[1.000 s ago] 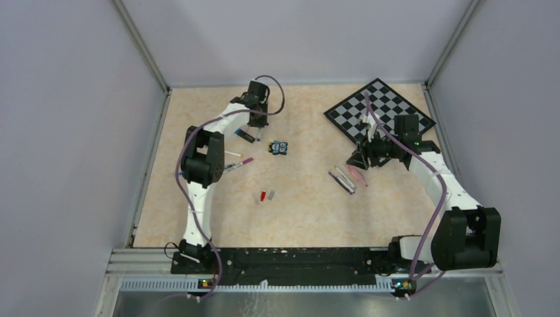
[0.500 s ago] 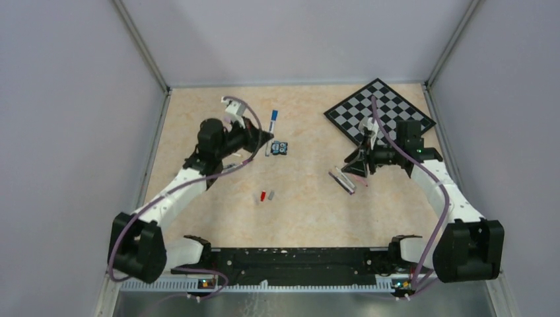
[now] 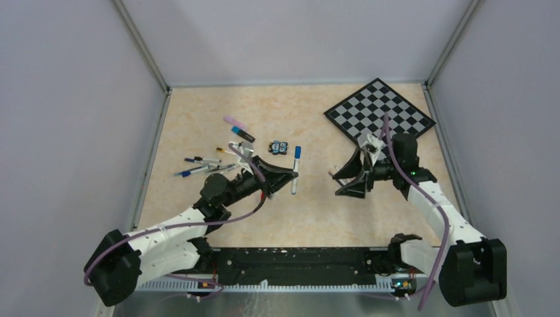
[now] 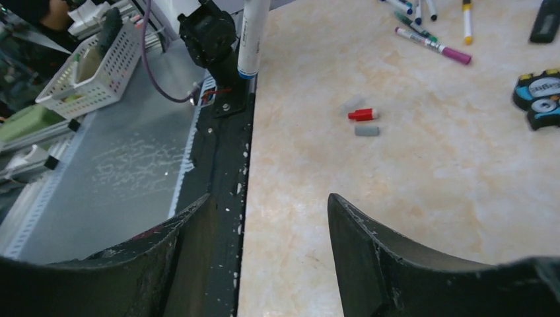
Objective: Open the pen caps
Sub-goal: Pick up the pen from the center of the board, then open the pen cap from the pen.
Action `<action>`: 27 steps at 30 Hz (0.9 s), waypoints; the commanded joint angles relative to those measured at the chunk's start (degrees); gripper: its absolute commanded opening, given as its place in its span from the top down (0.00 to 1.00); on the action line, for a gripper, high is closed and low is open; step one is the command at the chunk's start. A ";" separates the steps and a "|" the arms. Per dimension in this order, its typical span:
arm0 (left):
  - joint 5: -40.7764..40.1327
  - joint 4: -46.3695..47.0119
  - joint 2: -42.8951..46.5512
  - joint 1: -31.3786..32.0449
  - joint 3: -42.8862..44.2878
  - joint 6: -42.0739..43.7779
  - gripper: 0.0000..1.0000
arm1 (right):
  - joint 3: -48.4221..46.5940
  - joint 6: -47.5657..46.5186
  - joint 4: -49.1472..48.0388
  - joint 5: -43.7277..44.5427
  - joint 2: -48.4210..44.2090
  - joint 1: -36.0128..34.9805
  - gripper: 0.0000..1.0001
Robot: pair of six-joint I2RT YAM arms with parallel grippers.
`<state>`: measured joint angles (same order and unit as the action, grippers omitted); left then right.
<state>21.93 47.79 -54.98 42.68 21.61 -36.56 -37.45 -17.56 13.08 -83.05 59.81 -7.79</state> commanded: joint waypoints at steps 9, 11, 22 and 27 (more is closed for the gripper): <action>-20.07 28.25 -19.39 11.21 3.73 0.39 1.00 | 8.20 38.63 -38.02 9.16 3.41 -8.82 0.39; -21.29 28.87 -21.18 12.56 4.49 0.60 1.00 | 8.09 39.34 -38.29 10.43 3.47 -9.39 0.39; -28.27 30.48 -24.91 17.41 5.76 1.53 1.00 | 8.52 44.94 -42.64 14.11 3.64 -10.33 0.43; -29.09 30.76 -26.13 18.39 6.61 2.26 1.00 | 9.19 47.57 -45.54 14.13 3.98 -11.07 0.48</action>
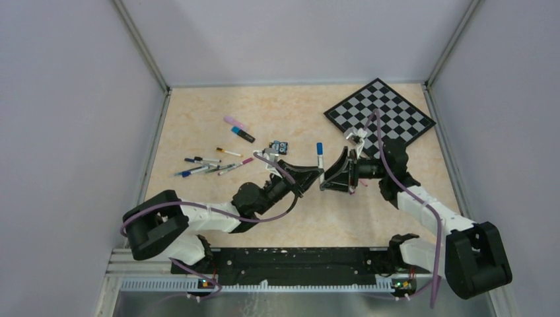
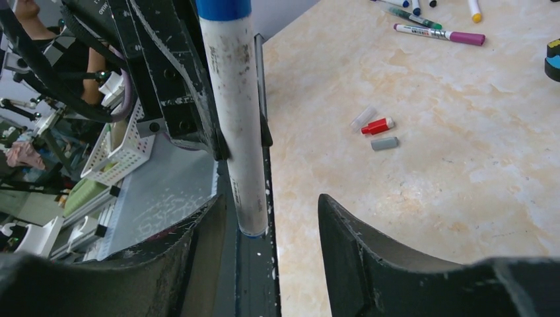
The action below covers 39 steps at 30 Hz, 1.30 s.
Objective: Open the pen caps
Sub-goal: Open the pen cap from the pen.
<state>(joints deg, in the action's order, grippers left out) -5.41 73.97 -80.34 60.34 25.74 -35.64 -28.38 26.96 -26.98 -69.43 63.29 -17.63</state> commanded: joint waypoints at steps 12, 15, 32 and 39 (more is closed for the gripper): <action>-3.24 5.19 -1.31 1.54 2.47 3.86 0.71 | -2.82 -5.42 2.44 -1.97 0.67 -2.17 1.00; -5.14 1.88 3.55 1.34 0.93 6.62 0.42 | -6.18 -16.13 14.21 -1.92 0.80 -2.14 1.00; 18.20 -41.00 14.93 -13.14 13.16 -3.12 0.01 | -9.85 -32.12 30.08 -7.87 5.30 -2.15 1.00; 21.73 -36.30 10.10 -13.13 14.60 -4.16 0.12 | -10.16 -31.63 30.31 -7.92 6.10 -2.16 1.00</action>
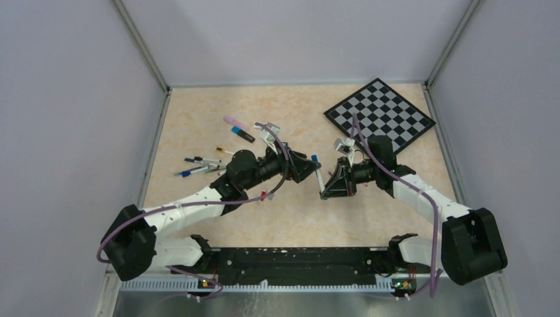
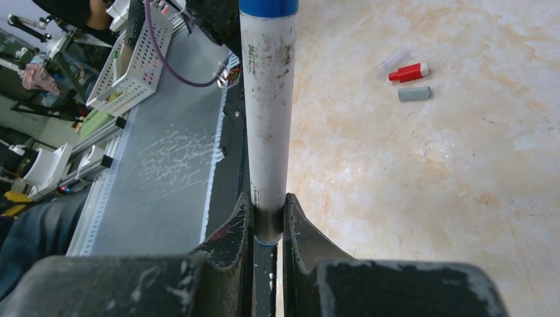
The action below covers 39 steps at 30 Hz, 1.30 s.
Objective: Open the pen caps
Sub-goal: Open the pen cap from the pen.
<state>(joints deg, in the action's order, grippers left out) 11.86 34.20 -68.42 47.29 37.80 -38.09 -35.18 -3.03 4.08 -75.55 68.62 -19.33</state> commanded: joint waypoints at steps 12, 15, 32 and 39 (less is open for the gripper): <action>7.20 7.67 -5.49 -0.09 3.38 -3.79 0.33 | -3.49 -1.54 -0.34 -1.88 1.59 -0.69 1.00; 6.24 8.32 -5.00 -0.08 3.09 -3.79 0.34 | -3.58 -1.67 -0.15 -1.97 1.68 -0.85 1.00; 7.04 11.33 -6.56 -0.02 3.46 -4.46 0.54 | -4.08 -3.25 1.91 -1.75 2.65 -1.24 1.00; 9.03 11.92 -7.44 -0.06 3.43 -5.02 0.74 | -4.28 -3.67 2.42 -1.58 2.66 -1.24 1.00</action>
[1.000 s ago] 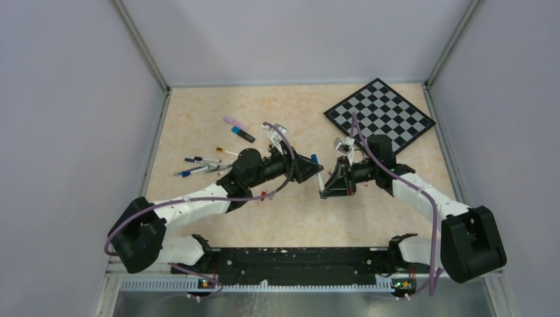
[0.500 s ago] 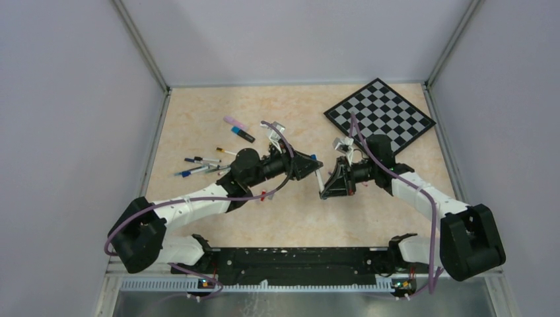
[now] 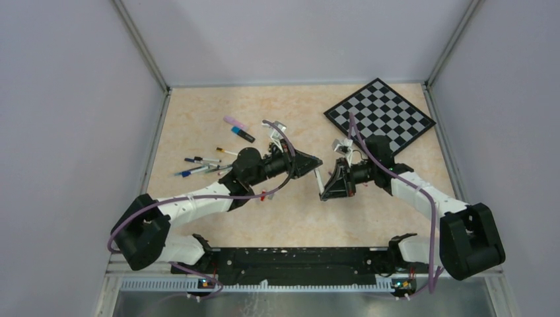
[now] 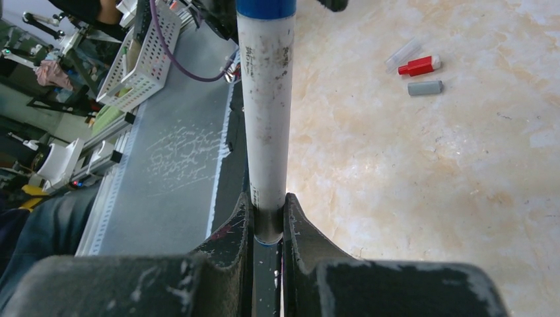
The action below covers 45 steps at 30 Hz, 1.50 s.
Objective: Open the pen caps
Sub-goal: Open the pen cap from the pen.
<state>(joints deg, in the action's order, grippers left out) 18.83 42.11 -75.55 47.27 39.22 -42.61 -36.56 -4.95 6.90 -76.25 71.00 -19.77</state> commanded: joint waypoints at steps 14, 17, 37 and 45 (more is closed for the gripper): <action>3.14 8.26 -2.18 1.86 -0.41 -1.41 1.00 | -2.61 10.21 -10.70 -2.86 -1.61 -0.25 0.43; 2.75 9.81 -3.58 2.53 -0.64 -1.59 1.00 | -2.09 13.47 -13.94 -2.84 -2.05 0.07 0.43; -15.16 11.36 5.30 -13.86 6.46 4.37 1.00 | -1.15 17.17 -16.13 -4.01 5.88 -1.89 1.00; -8.34 2.79 11.61 -15.46 6.33 6.31 1.00 | -10.97 -14.50 15.49 16.24 4.33 -1.90 1.00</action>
<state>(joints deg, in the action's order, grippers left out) 6.72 48.62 -68.18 31.59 46.52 -37.95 -40.03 2.50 3.31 -73.95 77.60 -21.28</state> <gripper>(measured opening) 0.191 0.133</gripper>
